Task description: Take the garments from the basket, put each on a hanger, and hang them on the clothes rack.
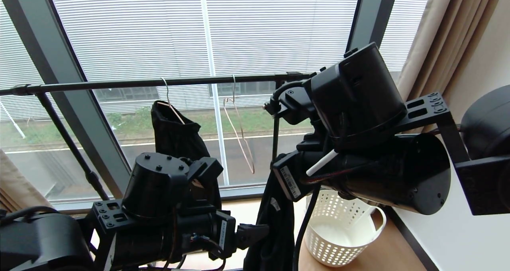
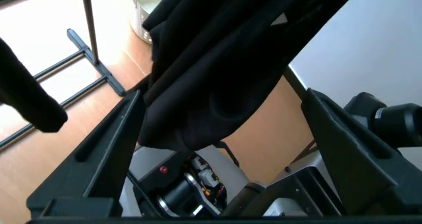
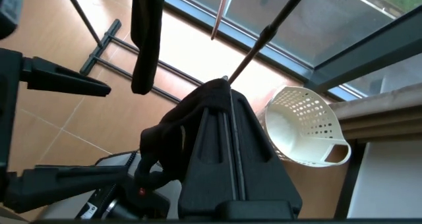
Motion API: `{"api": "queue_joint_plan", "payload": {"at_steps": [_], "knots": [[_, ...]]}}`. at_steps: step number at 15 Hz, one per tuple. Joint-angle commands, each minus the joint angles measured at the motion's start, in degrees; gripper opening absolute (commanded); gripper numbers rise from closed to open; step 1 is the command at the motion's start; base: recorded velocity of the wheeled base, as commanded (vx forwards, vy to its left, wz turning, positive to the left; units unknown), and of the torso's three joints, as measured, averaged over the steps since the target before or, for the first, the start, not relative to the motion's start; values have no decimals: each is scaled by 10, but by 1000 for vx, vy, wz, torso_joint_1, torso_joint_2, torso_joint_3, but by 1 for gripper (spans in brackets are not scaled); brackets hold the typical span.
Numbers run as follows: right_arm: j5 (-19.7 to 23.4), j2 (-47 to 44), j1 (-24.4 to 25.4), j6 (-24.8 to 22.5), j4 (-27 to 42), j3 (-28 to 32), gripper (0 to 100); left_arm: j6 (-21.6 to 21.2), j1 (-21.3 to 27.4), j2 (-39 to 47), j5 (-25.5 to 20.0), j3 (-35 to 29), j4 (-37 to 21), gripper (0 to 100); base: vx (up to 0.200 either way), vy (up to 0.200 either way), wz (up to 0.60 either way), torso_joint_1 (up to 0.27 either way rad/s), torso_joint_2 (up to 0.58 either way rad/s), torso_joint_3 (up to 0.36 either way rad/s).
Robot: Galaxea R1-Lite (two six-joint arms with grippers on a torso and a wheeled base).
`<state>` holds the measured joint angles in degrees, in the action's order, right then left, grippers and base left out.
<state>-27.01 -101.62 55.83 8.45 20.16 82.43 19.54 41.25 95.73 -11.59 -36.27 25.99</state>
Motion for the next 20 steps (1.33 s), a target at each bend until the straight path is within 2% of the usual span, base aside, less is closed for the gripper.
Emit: {"api": "queue_joint_plan", "payload": {"at_steps": [1,3,6,9,12,16,20], "knots": [[-1,3,9,0,1,1,0,1,4,39,2,-17,8,100,0,0,0,0,0,0],[-1,5,17,0,1,1,0,1,3,70,5,-43,9,100,0,0,0,0,0,0],[-1,9,17,1,0,0,0,3,-12,111,49,-87,9,100,0,0,0,0,0,0],[-1,18,17,1,1,0,0,3,-20,125,53,-101,9,100,0,0,0,0,0,0],[-1,42,17,1,2,-1,0,1,-48,142,55,-106,8,100,0,0,0,0,0,0],[-1,43,30,1,1,0,0,1,-41,180,55,-148,6,100,0,0,0,0,0,0],[-2,47,31,1,1,1,0,-2,-35,205,55,-153,6,100,0,0,0,0,0,0]]}}
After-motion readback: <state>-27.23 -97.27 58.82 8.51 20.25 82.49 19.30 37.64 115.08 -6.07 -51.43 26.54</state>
